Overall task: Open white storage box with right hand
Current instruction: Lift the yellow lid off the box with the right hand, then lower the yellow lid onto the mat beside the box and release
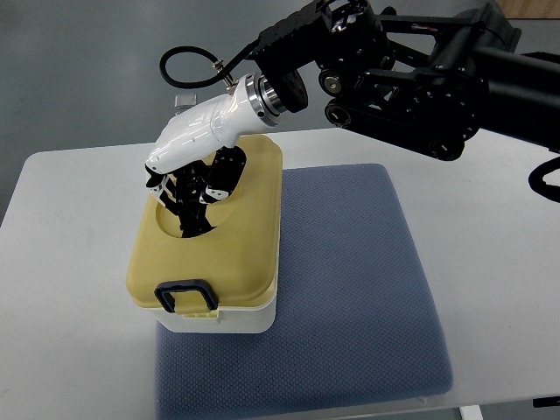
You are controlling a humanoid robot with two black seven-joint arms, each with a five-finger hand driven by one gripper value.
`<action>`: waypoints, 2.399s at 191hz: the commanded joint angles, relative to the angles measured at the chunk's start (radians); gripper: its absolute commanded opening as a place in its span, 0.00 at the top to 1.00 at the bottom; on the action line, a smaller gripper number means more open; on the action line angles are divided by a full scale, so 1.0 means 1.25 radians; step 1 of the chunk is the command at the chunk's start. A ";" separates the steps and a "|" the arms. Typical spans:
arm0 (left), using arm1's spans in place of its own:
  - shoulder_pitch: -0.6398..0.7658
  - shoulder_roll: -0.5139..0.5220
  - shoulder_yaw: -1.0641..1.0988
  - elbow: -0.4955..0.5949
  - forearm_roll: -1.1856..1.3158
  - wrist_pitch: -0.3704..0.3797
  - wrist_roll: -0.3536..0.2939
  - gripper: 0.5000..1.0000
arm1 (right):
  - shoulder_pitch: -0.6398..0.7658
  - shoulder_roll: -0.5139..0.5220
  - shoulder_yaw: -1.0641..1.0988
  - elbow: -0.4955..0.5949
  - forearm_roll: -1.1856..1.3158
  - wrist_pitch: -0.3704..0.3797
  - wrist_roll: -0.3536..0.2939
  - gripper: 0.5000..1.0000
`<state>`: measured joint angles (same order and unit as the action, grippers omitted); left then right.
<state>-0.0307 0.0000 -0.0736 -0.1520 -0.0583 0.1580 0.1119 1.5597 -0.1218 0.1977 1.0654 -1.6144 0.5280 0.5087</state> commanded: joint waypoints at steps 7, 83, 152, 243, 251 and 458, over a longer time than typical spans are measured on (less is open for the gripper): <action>0.000 0.000 0.000 0.000 0.000 0.000 0.000 0.00 | 0.003 -0.015 0.045 -0.009 0.000 0.000 0.001 1.00; 0.000 0.000 0.000 0.000 0.000 0.000 0.000 0.00 | -0.045 -0.218 0.146 -0.029 0.002 -0.038 -0.001 1.00; 0.000 0.000 0.000 0.000 0.000 0.000 0.000 0.00 | -0.173 -0.377 0.161 -0.040 0.002 -0.144 0.001 1.00; 0.000 0.000 0.000 -0.001 0.000 0.000 0.000 0.00 | -0.362 -0.403 0.144 -0.060 -0.002 -0.246 0.001 1.00; 0.000 0.000 0.000 0.000 0.000 0.000 0.000 0.00 | -0.372 -0.401 0.144 -0.060 -0.003 -0.246 0.001 1.00; 0.000 0.000 0.000 0.000 0.000 0.000 0.000 0.00 | -0.440 -0.284 0.057 -0.055 -0.015 -0.290 0.020 1.00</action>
<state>-0.0307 0.0000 -0.0736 -0.1520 -0.0583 0.1580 0.1116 1.0149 -0.4776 0.2749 0.9988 -1.6353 0.1764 0.5330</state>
